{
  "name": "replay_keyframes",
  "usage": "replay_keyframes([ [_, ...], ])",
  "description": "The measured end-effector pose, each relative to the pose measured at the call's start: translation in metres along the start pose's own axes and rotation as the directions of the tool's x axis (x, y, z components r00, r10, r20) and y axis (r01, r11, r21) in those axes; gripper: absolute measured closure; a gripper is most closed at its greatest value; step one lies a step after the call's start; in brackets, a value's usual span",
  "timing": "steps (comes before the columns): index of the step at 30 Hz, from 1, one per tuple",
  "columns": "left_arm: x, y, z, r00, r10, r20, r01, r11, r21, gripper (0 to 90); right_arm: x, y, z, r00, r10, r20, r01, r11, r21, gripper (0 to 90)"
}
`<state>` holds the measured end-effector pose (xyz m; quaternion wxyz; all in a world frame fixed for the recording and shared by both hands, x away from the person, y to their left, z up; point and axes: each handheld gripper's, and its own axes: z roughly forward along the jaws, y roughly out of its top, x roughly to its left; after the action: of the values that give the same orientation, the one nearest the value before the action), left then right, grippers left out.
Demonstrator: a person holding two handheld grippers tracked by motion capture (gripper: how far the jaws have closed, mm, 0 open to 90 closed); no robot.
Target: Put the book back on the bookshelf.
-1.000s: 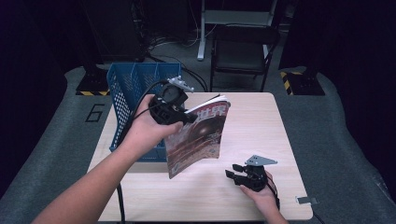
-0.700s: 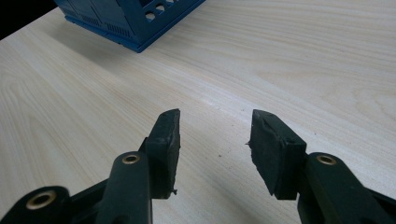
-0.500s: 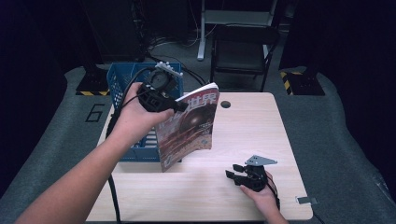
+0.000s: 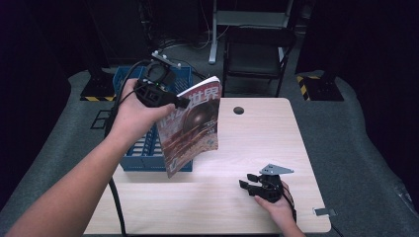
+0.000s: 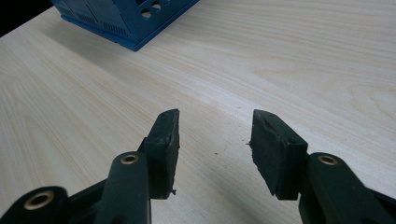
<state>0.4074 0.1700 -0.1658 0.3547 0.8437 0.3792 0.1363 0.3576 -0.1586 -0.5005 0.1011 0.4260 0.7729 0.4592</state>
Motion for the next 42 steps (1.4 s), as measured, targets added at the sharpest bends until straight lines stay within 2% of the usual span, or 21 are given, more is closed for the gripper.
replay_keyframes([
  [4, 0.004, 0.001, -0.003, 0.9998, -0.017, -0.011, 0.017, 0.9999, -0.004, 84.0, -0.001, 0.0, -0.001, 0.9999, -0.006, -0.014, 0.006, 1.0, -0.002, 52.0],
  [9, 0.008, 0.003, -0.006, 0.9991, -0.028, -0.031, 0.028, 0.9996, -0.005, 84.0, -0.001, 0.0, -0.001, 0.9999, -0.011, -0.001, 0.011, 1.0, -0.001, 52.0],
  [12, 0.011, 0.003, -0.008, 0.9981, -0.048, -0.04, 0.047, 0.9988, -0.008, 84.0, -0.001, -0.001, -0.001, 0.9999, -0.01, -0.008, 0.01, 1.0, -0.002, 52.0],
  [13, 0.013, 0.003, -0.009, 0.9977, -0.055, -0.041, 0.054, 0.9985, -0.011, 84.0, 0.0, -0.001, 0.0, 1.0, -0.001, 0.004, 0.001, 1.0, -0.001, 51.9],
  [17, 0.019, 0.003, -0.012, 0.9947, -0.088, -0.052, 0.087, 0.9958, -0.03, 84.0, -0.001, -0.001, -0.001, 0.9999, -0.006, -0.011, 0.006, 1.0, 0.009, 52.0],
  [19, 0.023, 0.003, -0.014, 0.9939, -0.097, -0.052, 0.096, 0.9951, -0.022, 84.0, -0.001, -0.001, 0.0, 0.9999, -0.006, -0.009, 0.006, 1.0, 0.008, 51.9],
  [22, 0.028, 0.002, -0.015, 0.9884, -0.132, -0.075, 0.129, 0.9908, -0.04, 84.0, -0.002, -0.001, -0.001, 0.9999, -0.009, -0.009, 0.009, 1.0, 0.002, 51.9],
  [27, 0.041, -0.001, -0.02, 0.9816, -0.159, -0.106, 0.155, 0.987, -0.04, 84.0, -0.002, -0.001, -0.002, 1.0, 0.003, -0.008, -0.003, 1.0, 0.006, 51.9],
  [30, 0.048, -0.003, -0.023, 0.9759, -0.175, -0.13, 0.17, 0.9844, -0.044, 84.0, -0.003, -0.001, -0.002, 1.0, -0.006, -0.005, 0.006, 1.0, -0.005, 52.0],
  [34, 0.055, -0.007, -0.027, 0.9645, -0.211, -0.159, 0.205, 0.9772, -0.055, 83.9, -0.003, -0.001, -0.001, 1.0, -0.004, 0.002, 0.004, 1.0, 0.001, 52.0],
  [36, 0.06, -0.008, -0.029, 0.9618, -0.217, -0.167, 0.211, 0.9761, -0.054, 83.9, -0.003, -0.001, -0.001, 1.0, -0.004, -0.004, 0.004, 1.0, 0.001, 51.9],
  [42, 0.072, -0.012, -0.035, 0.9463, -0.26, -0.193, 0.252, 0.9657, -0.061, 84.0, -0.002, -0.002, 0.0, 1.0, -0.002, -0.003, 0.002, 1.0, 0.007, 52.0],
])
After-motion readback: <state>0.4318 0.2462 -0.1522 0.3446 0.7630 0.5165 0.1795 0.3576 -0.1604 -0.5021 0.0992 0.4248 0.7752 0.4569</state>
